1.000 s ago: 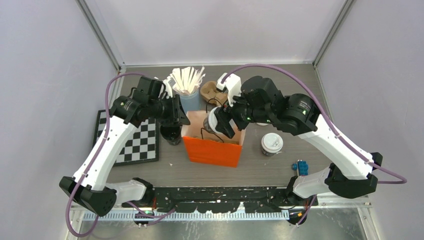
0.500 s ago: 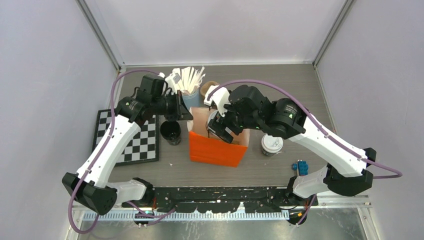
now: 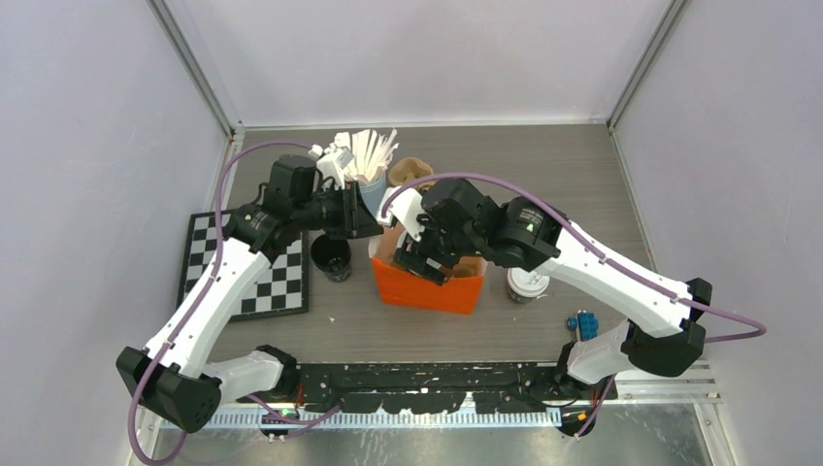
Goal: Pack the takeout coffee
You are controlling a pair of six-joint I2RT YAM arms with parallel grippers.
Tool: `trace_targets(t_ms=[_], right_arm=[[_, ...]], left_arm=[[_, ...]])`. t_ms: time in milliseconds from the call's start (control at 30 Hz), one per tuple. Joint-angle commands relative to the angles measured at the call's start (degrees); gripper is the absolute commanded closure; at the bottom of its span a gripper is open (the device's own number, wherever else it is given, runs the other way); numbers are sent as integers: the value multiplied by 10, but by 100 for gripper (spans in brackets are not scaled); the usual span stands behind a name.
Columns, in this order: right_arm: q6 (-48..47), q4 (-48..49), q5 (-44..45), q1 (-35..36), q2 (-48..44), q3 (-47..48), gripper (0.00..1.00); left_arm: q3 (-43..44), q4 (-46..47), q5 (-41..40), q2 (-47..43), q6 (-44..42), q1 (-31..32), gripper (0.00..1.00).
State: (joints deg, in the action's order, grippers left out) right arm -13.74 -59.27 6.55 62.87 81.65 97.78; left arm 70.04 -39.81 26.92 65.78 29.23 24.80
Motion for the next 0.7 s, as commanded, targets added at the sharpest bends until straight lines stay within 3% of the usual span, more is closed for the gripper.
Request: trace_targets(t_ms=[0, 133, 267, 667], right_arm=[[-27, 24, 3, 24, -14, -20, 31], [-33, 27, 25, 50, -22, -43, 31], [-31, 38, 37, 70, -27, -64, 31], [-32, 73, 72, 122, -37, -108, 31]], left_arm=[[36, -56, -20, -22, -14, 2, 61], [61, -173, -9, -27, 0, 2, 47], [56, -208, 12, -51, 21, 2, 41], [-20, -132, 21, -104, 36, 3, 42]])
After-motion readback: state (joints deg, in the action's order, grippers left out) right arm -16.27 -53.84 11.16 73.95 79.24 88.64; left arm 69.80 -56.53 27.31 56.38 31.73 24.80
